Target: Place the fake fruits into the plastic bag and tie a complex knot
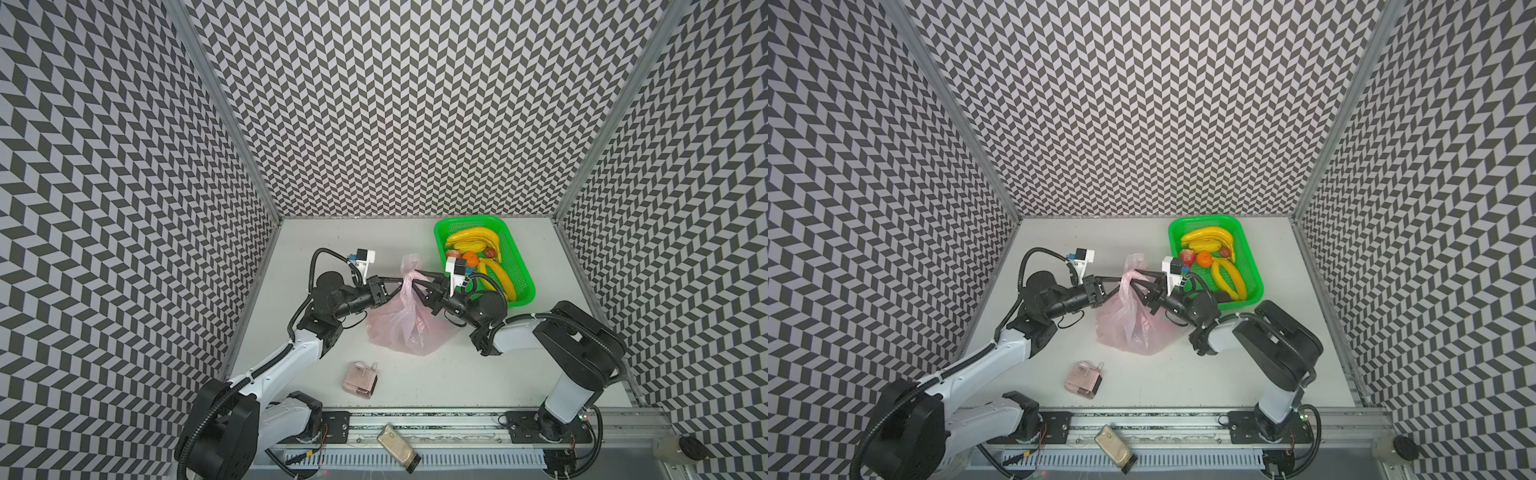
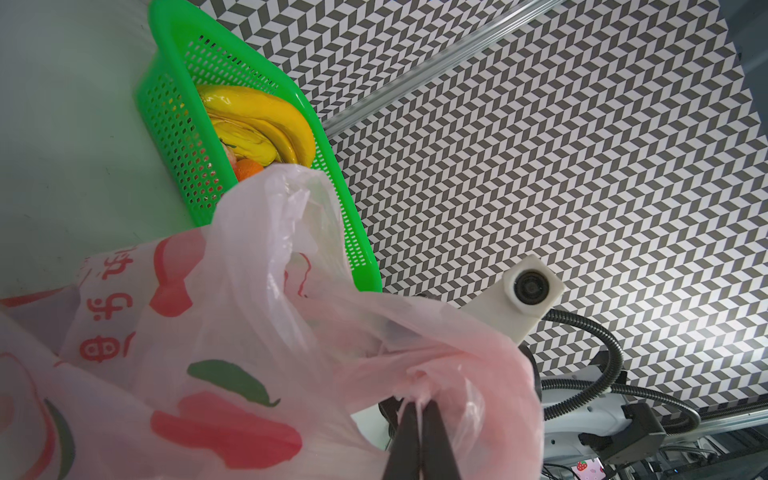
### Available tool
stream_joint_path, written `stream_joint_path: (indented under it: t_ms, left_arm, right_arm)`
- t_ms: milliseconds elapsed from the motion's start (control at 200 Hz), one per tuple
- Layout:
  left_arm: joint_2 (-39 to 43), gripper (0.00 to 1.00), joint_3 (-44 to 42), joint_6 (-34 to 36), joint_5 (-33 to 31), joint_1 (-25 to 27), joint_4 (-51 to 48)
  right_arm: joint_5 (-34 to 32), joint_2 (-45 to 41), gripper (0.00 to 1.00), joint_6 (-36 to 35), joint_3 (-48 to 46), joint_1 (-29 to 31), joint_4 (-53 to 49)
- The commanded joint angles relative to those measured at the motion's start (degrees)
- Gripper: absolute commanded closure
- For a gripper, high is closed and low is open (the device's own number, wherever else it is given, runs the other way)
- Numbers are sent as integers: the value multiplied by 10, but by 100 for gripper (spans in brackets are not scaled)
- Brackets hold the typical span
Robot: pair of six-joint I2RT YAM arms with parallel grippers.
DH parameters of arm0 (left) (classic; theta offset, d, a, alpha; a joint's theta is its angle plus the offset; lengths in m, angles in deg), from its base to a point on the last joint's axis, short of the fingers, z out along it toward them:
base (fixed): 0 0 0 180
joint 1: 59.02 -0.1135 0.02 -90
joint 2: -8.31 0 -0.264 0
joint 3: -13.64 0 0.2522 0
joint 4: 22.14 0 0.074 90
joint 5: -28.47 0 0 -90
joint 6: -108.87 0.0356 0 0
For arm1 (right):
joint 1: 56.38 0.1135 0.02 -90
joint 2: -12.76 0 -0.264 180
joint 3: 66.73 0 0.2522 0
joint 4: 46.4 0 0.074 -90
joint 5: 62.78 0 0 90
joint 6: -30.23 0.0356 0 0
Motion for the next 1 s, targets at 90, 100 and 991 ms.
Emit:
stream_joint_path:
  t_ms: [90,100,991]
  left_arm:
    - [0,100,14,1,-2,5,10]
    - [0,100,14,1,-2,5,10]
    - [4,100,10,2,1,10,7]
  right_arm:
    - [11,-42,47,-4,-26,-11,125]
    - [12,-44,46,-4,-28,-12,124]
    - [97,-328,30,-111,-7,-119,-548]
